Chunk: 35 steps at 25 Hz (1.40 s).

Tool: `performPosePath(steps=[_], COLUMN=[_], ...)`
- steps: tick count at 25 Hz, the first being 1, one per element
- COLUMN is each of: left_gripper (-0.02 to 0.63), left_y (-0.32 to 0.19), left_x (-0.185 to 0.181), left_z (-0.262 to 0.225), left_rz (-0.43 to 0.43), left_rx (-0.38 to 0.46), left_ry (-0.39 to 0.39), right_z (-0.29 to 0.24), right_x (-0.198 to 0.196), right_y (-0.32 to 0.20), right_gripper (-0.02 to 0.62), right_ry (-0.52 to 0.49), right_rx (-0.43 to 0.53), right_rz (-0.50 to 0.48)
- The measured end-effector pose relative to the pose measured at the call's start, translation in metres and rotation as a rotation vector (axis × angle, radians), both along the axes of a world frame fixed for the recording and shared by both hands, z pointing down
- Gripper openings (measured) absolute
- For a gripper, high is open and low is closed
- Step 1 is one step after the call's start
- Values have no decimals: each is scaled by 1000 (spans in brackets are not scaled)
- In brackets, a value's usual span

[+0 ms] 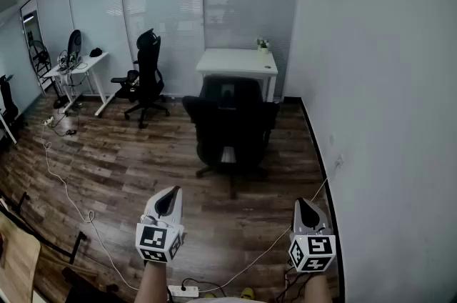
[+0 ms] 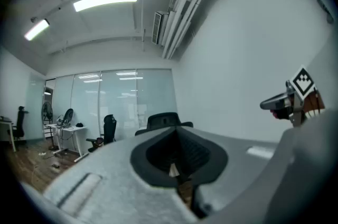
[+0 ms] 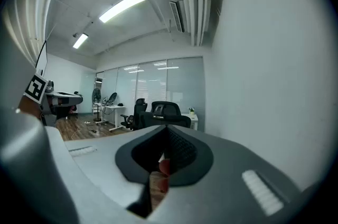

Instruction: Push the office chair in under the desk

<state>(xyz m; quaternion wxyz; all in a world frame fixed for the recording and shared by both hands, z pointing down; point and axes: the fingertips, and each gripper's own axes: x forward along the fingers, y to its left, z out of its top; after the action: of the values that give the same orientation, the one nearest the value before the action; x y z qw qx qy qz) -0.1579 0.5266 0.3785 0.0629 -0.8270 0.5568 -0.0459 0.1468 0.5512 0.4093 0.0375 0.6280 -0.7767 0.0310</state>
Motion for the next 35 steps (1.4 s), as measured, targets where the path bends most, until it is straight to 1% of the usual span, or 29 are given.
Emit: performPosePath(steps=[10,15,24,26,28,32,35], left_gripper=[-3,-2,-2,29,39,81,81], left_y=[3,6,10,11,11,11,13], left_x=[-6,-10,-3,-2,2,7,11], left_z=[-2,1,5,8,8,8,9], left_rz=[10,9,19,25,30,38,38], left_rx=[4,1,-5,-12,-15,-27,-29], left_ry=[-3,-13,-33,-36,-38,-39,-38], right_z=[-5,-7,-3,-1,0,0,3], right_x=[-12,-18,-16,-18,-18,-19,-18], right_y=[4,8,13,13,14,14,14], right_gripper=[2,1,5,11,37,87,87], right_ry=[1,-14,0,1,-5,0,6], right_rx=[13,23,30,31,30,20,12], right_rz=[0,-11,-18,-31,-47,-70,-75])
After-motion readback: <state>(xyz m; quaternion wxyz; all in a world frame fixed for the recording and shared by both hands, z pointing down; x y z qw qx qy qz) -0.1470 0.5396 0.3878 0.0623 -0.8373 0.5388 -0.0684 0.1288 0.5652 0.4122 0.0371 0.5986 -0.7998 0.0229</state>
